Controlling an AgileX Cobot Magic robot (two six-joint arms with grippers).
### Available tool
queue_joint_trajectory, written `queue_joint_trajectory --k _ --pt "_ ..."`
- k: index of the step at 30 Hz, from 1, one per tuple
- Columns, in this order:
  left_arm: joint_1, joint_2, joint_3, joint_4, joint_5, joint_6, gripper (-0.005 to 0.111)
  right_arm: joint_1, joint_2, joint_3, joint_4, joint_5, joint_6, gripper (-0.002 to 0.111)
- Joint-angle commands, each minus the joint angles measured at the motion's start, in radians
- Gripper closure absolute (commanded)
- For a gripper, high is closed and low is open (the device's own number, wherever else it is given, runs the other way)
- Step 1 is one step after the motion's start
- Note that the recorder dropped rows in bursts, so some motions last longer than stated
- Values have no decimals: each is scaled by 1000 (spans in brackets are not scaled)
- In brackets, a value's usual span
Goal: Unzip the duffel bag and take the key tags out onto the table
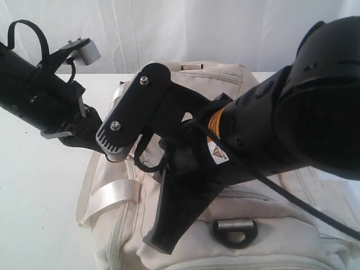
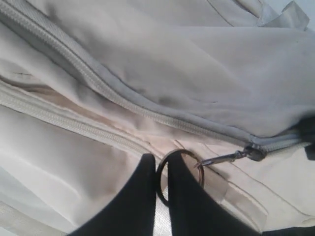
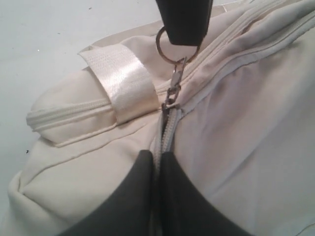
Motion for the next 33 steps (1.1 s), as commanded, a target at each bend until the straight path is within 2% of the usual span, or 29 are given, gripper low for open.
queue_joint_trajectory --k 1,4,8,11,16,19,24,27,29,30,33 --pt "46 -65 -38 86 -69 85 107 -1 -41 3 7 195 10 108" --pt "46 -127 -38 -11 7 149 107 -1 -41 3 7 185 10 108" --pt "46 -190 -20 -36 87 158 107 -1 -41 3 7 150 25 108" --pt "46 -215 40 -89 90 184 107 -1 -41 3 7 117 29 108" --pt "44 -217 157 -297 101 341 107 -1 -41 3 7 80 48 108" --pt "44 -217 187 -393 124 428 107 -1 -41 3 9 76 48 108" --pt "44 -217 190 -405 131 444 107 -1 -41 -3 7 92 44 108" --pt "44 -217 190 -405 132 444 107 -1 -50 -34 -8 116 14 96" --pt "44 -217 190 -403 132 444 107 -1 -57 -56 -16 128 14 82" --pt "44 -217 190 -403 132 444 107 -1 -59 -69 -23 134 14 70" --pt "44 -217 190 -398 132 442 107 -3 -61 -105 -68 152 39 45"
